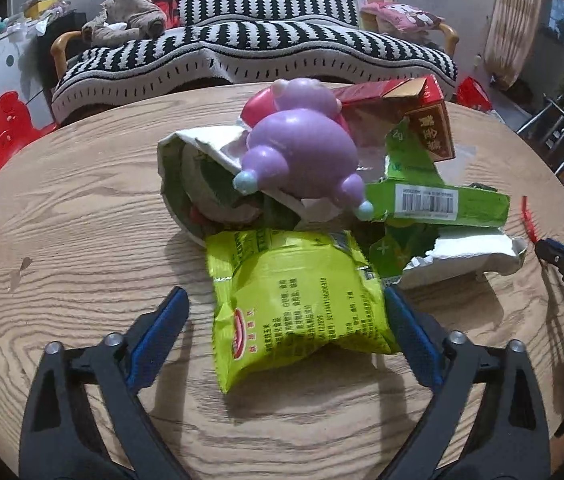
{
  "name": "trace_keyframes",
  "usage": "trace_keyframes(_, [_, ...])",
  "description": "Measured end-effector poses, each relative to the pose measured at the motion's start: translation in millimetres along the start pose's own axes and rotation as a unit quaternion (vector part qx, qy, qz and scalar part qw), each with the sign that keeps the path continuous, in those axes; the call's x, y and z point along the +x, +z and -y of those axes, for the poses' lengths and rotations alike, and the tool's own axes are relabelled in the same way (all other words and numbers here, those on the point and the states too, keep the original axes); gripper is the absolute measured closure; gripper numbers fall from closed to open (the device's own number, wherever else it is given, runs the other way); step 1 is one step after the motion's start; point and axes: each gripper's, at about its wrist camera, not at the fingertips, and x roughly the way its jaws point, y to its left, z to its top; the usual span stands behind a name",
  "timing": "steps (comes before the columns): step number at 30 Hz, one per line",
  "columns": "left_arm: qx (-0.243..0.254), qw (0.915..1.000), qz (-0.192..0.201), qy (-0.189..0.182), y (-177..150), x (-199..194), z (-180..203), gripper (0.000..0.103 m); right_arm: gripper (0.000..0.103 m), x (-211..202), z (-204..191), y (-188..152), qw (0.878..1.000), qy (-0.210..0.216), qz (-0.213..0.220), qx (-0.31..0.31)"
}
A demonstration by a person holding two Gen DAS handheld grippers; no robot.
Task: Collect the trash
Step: 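Grasp the yellow-green snack bag with the left tool while the right tool grasps the red ribbon, then carry both items to the black bin and open both tools to drop them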
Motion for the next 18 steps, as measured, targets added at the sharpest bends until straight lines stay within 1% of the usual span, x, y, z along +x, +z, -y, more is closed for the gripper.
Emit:
trace_keyframes(1, [-0.003, 1.0, -0.002, -0.009, 0.4, -0.7, -0.5, 0.03, 0.086, -0.9, -1.0, -1.4, 1.0, 0.004, -0.001, -0.001])
trace_keyframes(2, [-0.006, 0.9999, -0.003, -0.009, 0.3, -2.7, -0.8, 0.031, 0.086, -2.5, -1.1, -1.8, 1.0, 0.008, -0.003, 0.002])
trace_keyframes(3, [-0.006, 0.9999, -0.002, -0.01, 0.1, -5.9, -1.3, 0.035, 0.086, -4.1, -0.3, -3.7, 1.0, 0.013, -0.004, 0.006])
trace_keyframes(4, [-0.006, 0.9999, -0.002, -0.01, 0.8, -8.3, -1.4, 0.037, 0.086, -6.4, 1.3, -4.9, 1.0, 0.017, -0.005, 0.012])
trace_keyframes(7, [-0.006, 1.0, 0.002, -0.007, 0.9, -19.6, -4.2, 0.039, 0.086, -19.5, 2.8, -6.3, 1.0, 0.021, 0.002, 0.018])
trace_keyframes(10, [-0.005, 0.9998, 0.006, -0.016, 0.2, -35.0, -7.4, 0.039, 0.086, -36.5, 1.1, -8.4, 0.999, 0.027, 0.008, 0.017])
trace_keyframes(18, [0.026, 0.9996, 0.012, -0.01, -14.6, -78.6, -5.4, 0.039, 0.086, -93.8, -13.6, -26.9, 0.998, 0.045, 0.032, 0.001])
